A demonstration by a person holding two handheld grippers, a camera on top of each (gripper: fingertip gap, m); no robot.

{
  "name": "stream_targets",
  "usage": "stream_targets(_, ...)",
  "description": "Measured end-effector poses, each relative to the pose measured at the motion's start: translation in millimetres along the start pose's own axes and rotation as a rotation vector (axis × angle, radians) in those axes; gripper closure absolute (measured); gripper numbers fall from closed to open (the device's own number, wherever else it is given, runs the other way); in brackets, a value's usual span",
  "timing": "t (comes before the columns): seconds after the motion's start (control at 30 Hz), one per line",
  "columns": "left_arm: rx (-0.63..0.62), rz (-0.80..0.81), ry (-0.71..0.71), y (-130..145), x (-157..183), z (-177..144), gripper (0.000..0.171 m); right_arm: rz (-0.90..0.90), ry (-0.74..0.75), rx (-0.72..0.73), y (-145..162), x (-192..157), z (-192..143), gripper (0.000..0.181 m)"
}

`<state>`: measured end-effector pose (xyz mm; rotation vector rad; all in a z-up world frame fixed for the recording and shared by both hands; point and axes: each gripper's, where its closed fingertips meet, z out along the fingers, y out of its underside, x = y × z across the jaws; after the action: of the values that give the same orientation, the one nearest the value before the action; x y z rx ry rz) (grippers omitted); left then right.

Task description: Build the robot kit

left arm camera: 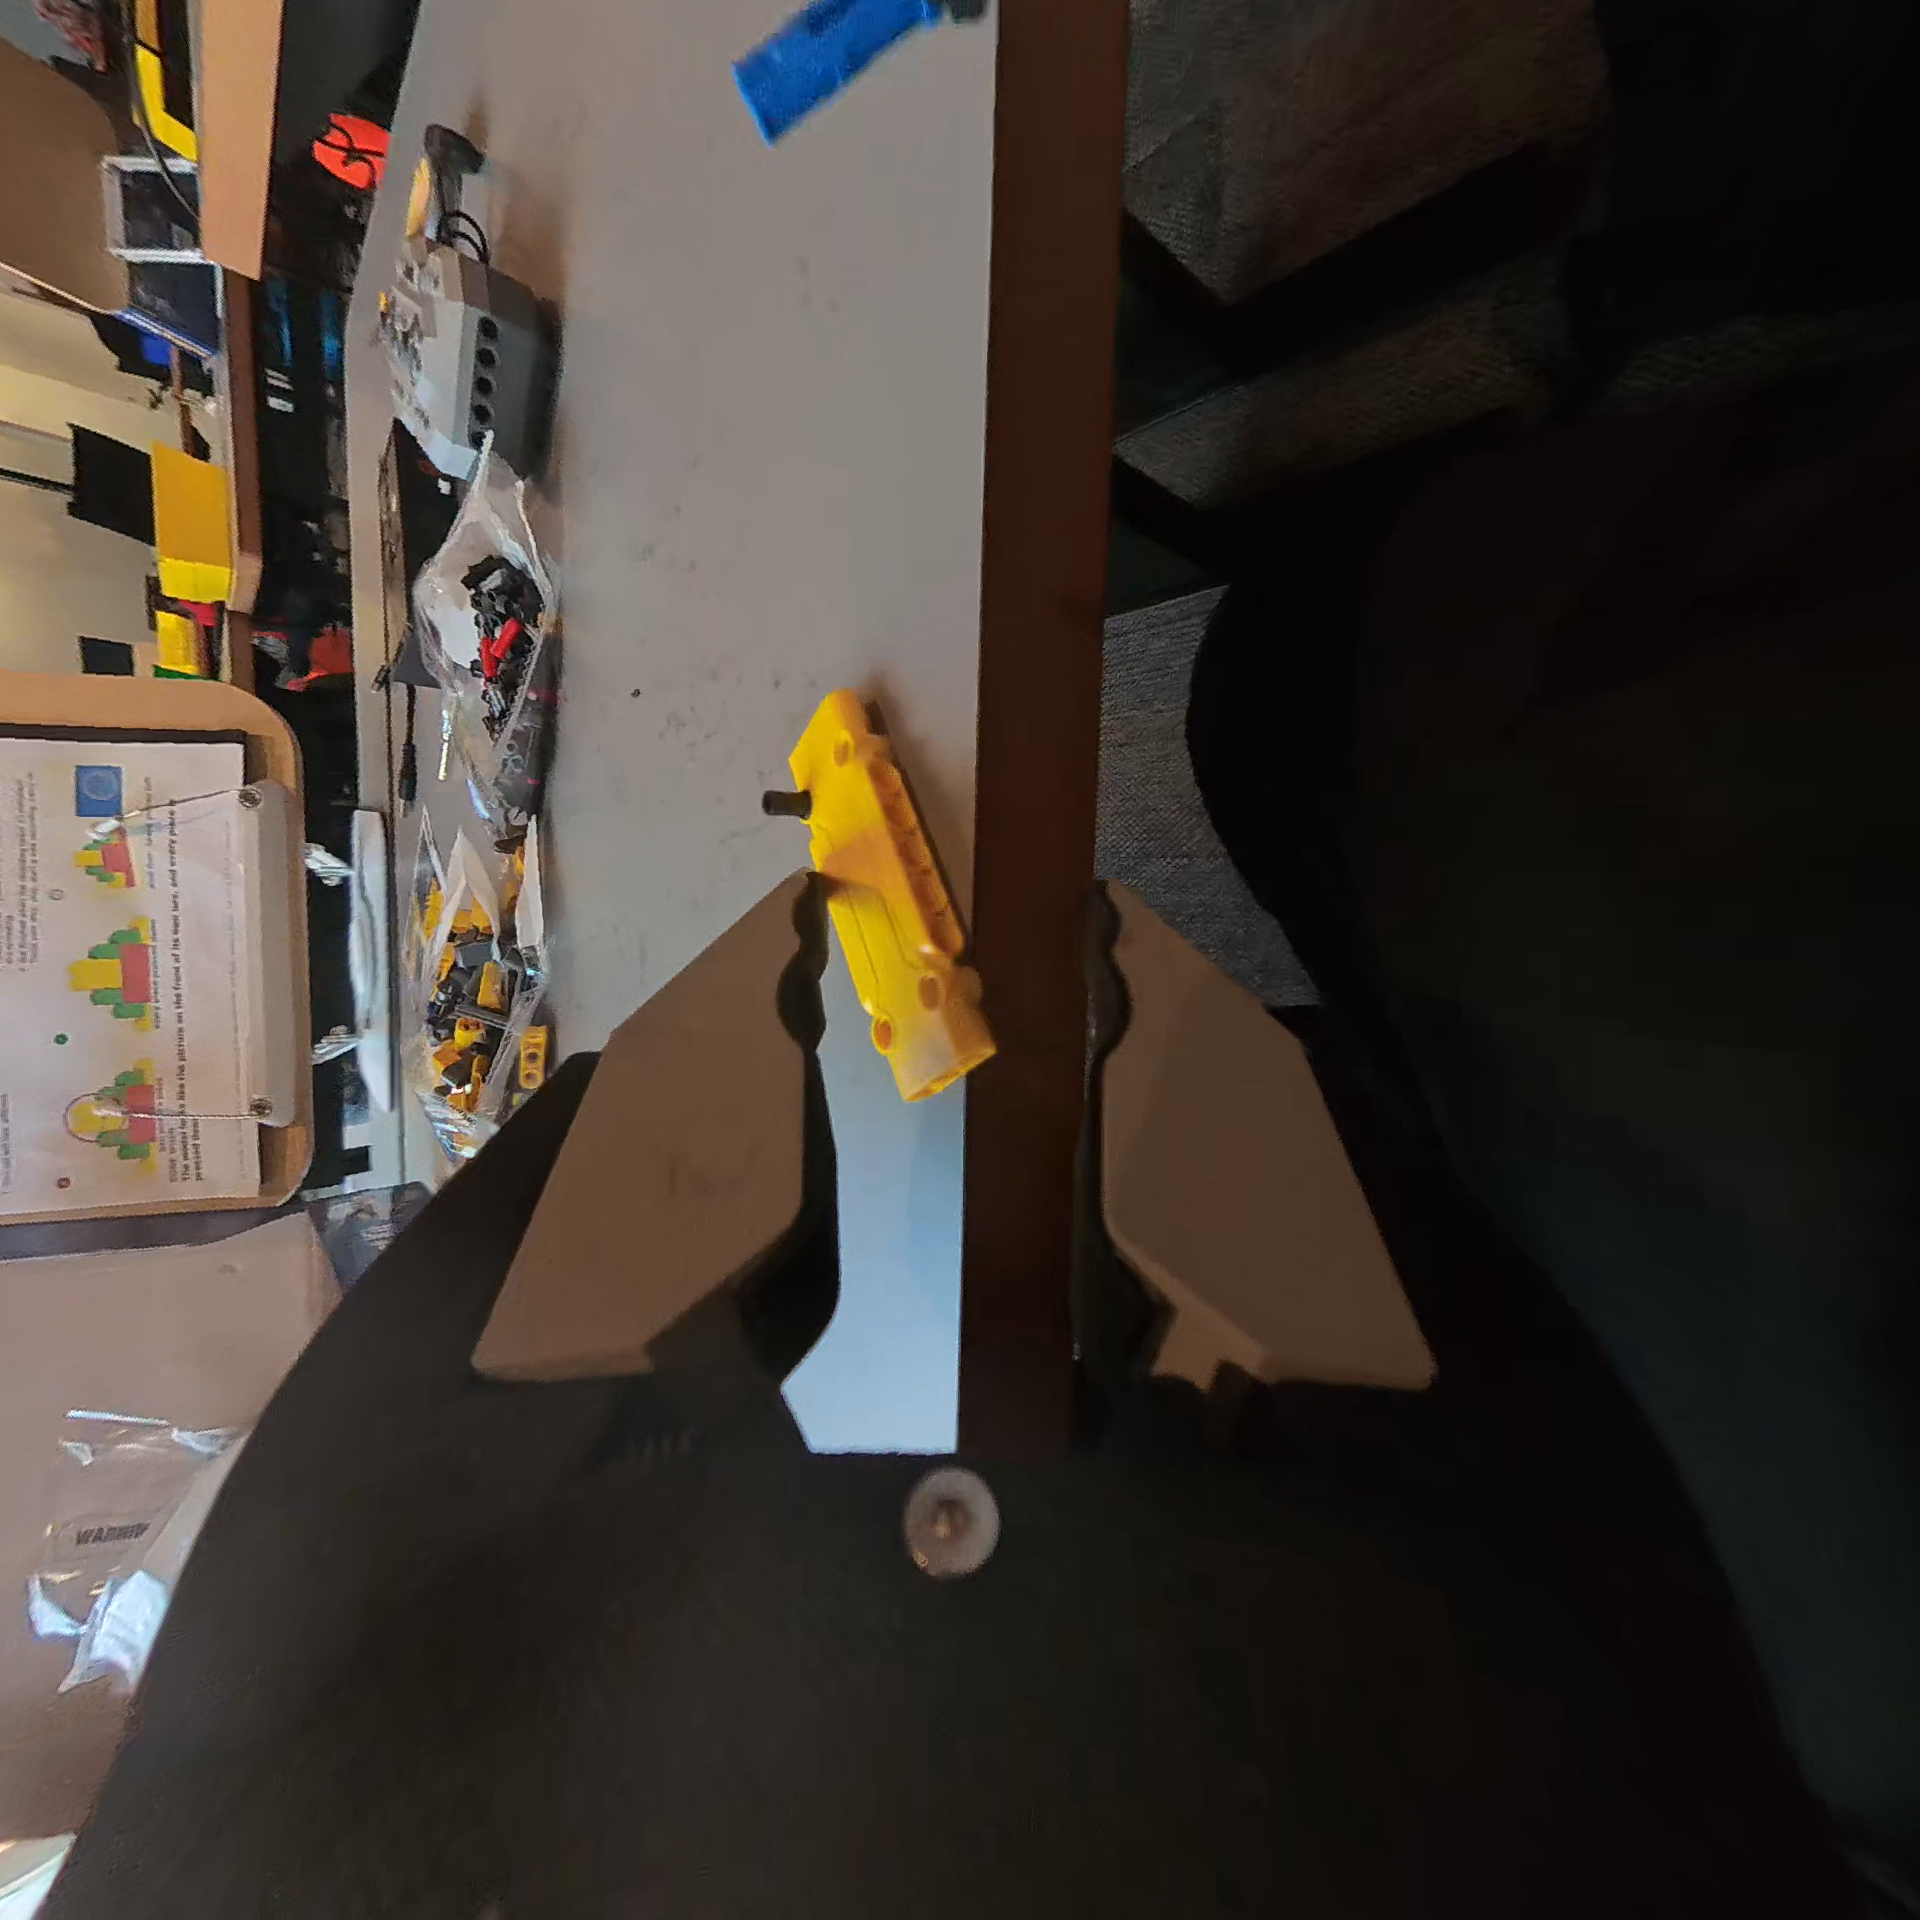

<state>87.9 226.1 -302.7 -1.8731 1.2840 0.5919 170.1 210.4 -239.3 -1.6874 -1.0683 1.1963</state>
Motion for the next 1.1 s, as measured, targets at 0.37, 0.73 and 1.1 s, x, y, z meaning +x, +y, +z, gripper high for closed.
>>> stream_targets(0.37, 0.123, -0.076, 0.001, -7, 2, -15, 0.164, 0.031, -0.017, -0.034, 8, -1, 6, 0.176)
stream_targets(0.73, 0.191, -0.762, 0.436, -11, -12, -6, 0.167, 0.025, 0.014, -0.238, -6, 14, 50, 0.177)
stream_targets(1.1, 0.201, -0.777, 0.495, -8, -18, 2, 0.162, 0.026, 0.052, -0.356, 4, 29, 79, 0.177)
